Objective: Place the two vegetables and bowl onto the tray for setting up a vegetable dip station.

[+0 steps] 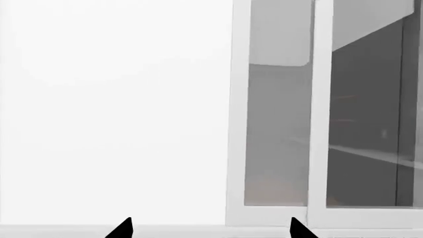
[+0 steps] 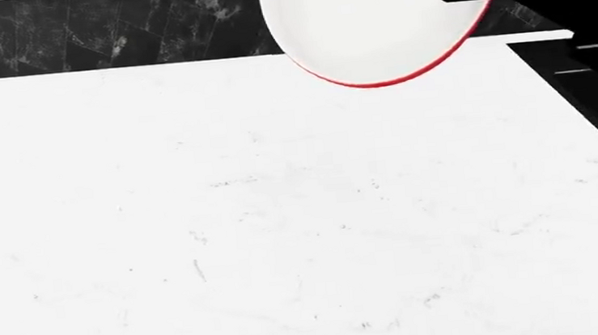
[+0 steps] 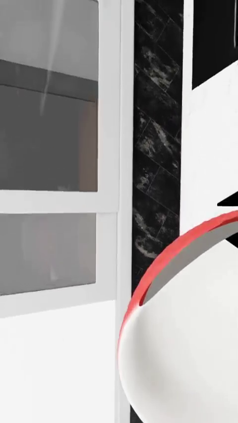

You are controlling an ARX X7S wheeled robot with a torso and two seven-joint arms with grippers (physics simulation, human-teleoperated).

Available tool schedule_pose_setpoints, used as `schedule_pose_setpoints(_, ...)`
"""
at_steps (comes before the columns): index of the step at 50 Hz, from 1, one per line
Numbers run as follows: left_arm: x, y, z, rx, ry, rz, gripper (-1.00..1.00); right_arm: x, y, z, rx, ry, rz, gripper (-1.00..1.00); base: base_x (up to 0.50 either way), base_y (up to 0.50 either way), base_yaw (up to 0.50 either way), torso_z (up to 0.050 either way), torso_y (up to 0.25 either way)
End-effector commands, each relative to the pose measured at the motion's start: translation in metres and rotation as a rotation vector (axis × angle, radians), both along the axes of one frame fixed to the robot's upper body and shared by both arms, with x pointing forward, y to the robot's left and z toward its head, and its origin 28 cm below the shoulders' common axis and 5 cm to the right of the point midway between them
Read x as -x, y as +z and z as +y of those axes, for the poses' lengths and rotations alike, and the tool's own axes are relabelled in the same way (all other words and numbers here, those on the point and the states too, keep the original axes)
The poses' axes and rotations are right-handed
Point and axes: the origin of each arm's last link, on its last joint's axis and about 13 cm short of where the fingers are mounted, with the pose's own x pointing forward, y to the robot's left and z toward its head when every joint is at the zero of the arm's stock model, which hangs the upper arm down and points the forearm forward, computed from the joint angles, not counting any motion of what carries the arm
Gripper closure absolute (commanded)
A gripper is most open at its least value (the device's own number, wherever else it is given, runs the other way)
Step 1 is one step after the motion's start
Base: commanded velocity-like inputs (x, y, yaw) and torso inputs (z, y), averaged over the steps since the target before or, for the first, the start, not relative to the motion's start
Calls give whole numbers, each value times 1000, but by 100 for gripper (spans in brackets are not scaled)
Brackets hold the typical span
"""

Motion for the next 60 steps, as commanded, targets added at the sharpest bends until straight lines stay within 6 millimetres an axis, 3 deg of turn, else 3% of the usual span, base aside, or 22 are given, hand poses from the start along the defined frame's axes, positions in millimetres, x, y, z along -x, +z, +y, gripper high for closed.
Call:
schedule_pose_setpoints(1,0,0,0,0,2,-2,-100,5,4,-3,-7,-25,-35,100,-147,-500,0,0,0)
schedule_pose_setpoints(60,2,0,0,-6,-2,-13,-100,4,3,-6,-11,-40,-52,100,-174,-500,0,0,0)
